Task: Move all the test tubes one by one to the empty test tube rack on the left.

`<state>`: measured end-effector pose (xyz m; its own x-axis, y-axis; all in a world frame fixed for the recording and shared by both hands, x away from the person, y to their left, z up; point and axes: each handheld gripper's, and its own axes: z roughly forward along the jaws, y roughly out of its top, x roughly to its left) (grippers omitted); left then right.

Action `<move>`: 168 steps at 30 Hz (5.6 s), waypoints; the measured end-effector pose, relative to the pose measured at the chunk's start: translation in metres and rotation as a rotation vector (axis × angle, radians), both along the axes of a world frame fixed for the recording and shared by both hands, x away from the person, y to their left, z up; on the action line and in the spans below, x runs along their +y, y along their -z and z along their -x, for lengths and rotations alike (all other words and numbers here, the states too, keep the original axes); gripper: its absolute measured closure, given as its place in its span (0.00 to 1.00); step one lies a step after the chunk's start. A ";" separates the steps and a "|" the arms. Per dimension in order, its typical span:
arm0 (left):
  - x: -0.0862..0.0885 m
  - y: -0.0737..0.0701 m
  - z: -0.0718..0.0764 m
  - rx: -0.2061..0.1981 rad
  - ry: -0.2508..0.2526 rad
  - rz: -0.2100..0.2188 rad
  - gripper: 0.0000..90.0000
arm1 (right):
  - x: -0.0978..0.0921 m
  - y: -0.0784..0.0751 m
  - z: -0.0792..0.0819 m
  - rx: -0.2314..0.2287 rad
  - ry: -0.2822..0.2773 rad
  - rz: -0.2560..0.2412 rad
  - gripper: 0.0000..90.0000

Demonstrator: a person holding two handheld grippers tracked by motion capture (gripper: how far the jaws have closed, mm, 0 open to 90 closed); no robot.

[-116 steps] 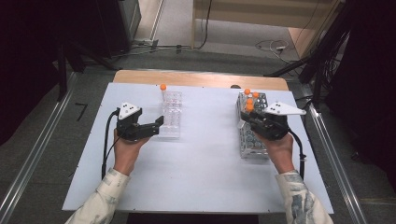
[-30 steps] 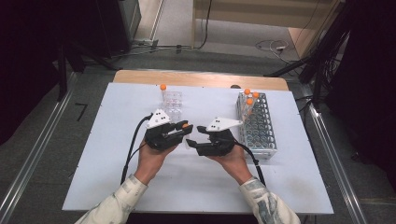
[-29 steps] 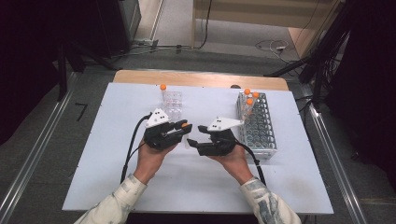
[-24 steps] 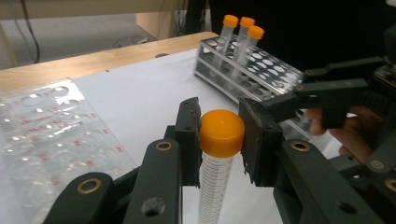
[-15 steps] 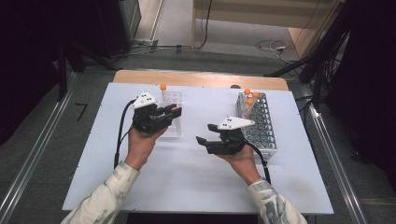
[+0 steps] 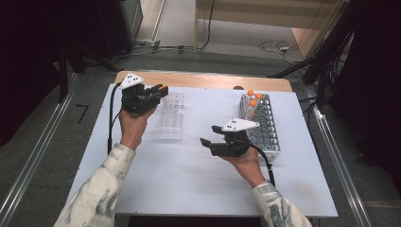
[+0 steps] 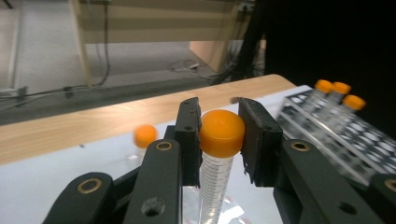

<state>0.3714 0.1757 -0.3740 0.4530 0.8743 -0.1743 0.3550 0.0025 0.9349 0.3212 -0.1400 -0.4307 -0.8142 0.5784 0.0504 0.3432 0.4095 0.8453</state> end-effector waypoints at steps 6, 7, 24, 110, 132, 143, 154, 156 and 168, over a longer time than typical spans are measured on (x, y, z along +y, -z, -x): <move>0.002 0.001 -0.022 -0.019 -0.063 -0.029 0.79 | -0.001 0.000 0.000 -0.001 -0.001 -0.002 0.37; 0.002 0.002 -0.025 -0.019 -0.070 -0.026 0.79 | -0.001 0.000 0.000 0.001 -0.002 -0.003 0.37; -0.005 0.018 -0.045 -0.002 -0.121 -0.077 0.79 | -0.008 -0.004 0.001 -0.006 0.006 -0.027 0.38; -0.012 0.052 0.029 0.080 0.049 0.045 0.09 | -0.123 -0.012 -0.062 -0.062 0.338 0.012 0.41; -0.013 0.054 0.029 0.084 0.051 0.044 0.10 | -0.110 -0.002 -0.111 -0.001 0.300 0.150 0.65; -0.014 0.054 0.030 0.087 0.057 0.037 0.10 | -0.101 0.000 -0.118 0.016 0.315 0.218 0.77; -0.013 0.053 0.031 0.085 0.061 0.040 0.10 | -0.101 -0.008 -0.112 -0.014 0.316 0.173 0.79; -0.014 0.053 0.031 0.085 0.063 0.041 0.10 | -0.103 -0.012 -0.110 -0.027 0.317 0.155 0.79; -0.016 0.052 0.033 0.086 0.080 0.043 0.10 | -0.113 -0.041 -0.095 -0.074 0.332 0.069 0.79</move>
